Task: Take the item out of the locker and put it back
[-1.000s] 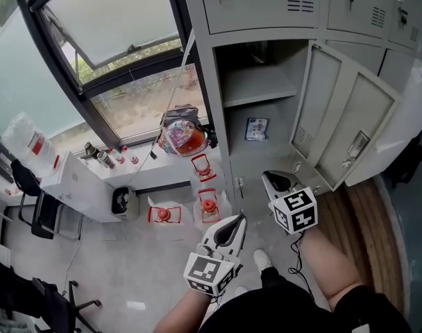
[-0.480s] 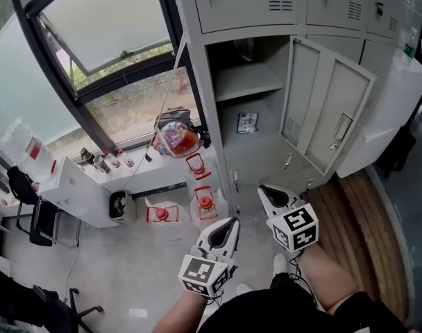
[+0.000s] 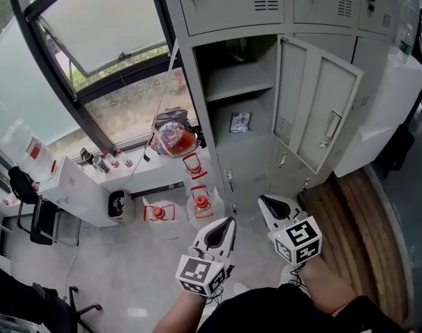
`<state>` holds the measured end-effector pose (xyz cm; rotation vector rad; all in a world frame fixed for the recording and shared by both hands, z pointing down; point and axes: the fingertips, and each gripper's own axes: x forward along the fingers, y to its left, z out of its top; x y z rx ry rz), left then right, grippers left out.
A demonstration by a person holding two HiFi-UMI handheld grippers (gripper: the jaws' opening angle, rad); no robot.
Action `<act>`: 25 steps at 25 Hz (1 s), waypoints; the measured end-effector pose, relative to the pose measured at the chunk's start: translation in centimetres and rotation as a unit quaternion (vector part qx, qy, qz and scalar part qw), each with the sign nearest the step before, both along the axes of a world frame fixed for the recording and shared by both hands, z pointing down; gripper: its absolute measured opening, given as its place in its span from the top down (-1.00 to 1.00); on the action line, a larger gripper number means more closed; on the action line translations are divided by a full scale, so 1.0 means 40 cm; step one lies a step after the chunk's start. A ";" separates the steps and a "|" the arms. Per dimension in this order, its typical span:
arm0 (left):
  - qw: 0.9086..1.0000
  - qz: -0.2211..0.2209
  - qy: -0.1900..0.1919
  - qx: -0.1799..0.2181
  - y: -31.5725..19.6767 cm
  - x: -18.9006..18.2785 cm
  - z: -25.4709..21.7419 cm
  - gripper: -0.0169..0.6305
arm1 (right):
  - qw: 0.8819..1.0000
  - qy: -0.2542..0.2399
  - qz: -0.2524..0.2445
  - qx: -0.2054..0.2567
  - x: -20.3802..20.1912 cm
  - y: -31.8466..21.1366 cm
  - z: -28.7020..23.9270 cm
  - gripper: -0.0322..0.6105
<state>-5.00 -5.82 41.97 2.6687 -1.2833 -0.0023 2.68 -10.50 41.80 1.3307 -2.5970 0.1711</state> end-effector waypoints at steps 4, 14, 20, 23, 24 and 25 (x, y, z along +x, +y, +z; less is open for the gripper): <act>1.000 -0.004 0.000 0.002 0.005 0.021 -0.009 0.90 | 1.000 -0.005 -0.004 0.002 0.022 0.015 -0.008 0.74; 1.000 -0.001 -0.007 0.005 0.009 0.040 -0.009 0.90 | 1.000 -0.013 -0.016 0.004 0.012 0.036 -0.002 0.74; 1.000 -0.001 -0.003 0.005 0.000 0.043 -0.011 0.90 | 1.000 -0.010 -0.022 0.004 0.005 0.033 -0.004 0.74; 1.000 0.000 -0.002 0.004 0.000 0.042 -0.010 0.90 | 1.000 -0.006 -0.024 0.002 0.003 0.032 -0.002 0.74; 1.000 0.000 -0.002 0.003 0.000 0.042 -0.009 0.90 | 1.000 -0.007 -0.025 0.002 0.003 0.032 -0.001 0.74; 1.000 0.000 -0.002 0.003 0.000 0.042 -0.008 0.90 | 1.000 -0.007 -0.025 0.001 0.003 0.032 -0.001 0.74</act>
